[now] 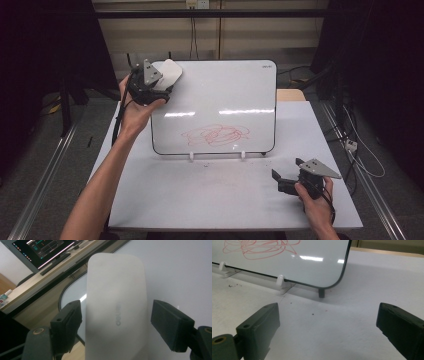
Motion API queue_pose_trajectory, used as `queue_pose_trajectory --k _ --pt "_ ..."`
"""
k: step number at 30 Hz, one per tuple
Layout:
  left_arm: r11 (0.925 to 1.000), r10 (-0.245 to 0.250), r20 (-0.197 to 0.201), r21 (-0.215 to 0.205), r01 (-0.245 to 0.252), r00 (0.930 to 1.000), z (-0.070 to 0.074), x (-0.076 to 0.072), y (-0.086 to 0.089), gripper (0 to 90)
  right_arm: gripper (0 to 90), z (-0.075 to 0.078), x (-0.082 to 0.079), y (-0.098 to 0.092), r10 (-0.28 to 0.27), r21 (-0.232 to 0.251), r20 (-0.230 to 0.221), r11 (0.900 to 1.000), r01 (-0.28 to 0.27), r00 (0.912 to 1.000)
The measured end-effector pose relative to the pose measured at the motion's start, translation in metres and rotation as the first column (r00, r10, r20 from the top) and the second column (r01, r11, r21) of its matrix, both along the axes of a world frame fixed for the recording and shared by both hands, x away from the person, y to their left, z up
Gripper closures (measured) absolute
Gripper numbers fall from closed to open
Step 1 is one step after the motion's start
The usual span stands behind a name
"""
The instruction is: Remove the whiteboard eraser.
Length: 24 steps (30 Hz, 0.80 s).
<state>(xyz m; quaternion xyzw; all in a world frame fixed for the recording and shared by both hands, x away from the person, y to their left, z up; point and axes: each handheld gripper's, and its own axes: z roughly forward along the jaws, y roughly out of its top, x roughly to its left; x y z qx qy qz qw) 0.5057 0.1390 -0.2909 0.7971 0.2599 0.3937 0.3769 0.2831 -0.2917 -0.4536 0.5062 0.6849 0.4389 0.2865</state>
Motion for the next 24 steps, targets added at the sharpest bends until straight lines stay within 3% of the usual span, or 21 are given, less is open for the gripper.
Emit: queue_pose_trajectory --k 7,24 --pt "0.9993 0.016 -0.002 0.035 -0.016 0.9999 -0.0014 0.0075 -0.0073 29.5 4.8 0.0000 -0.0005 0.0000 0.004 -0.002 0.000 1.000 -0.005 1.0000" --pt "0.9985 0.037 -0.013 0.040 -0.036 0.9992 -0.0032 0.0089 -0.0085 30.5 4.8 -0.0002 -0.0001 0.0006 0.005 -0.007 -0.002 1.000 -0.005 1.0000"
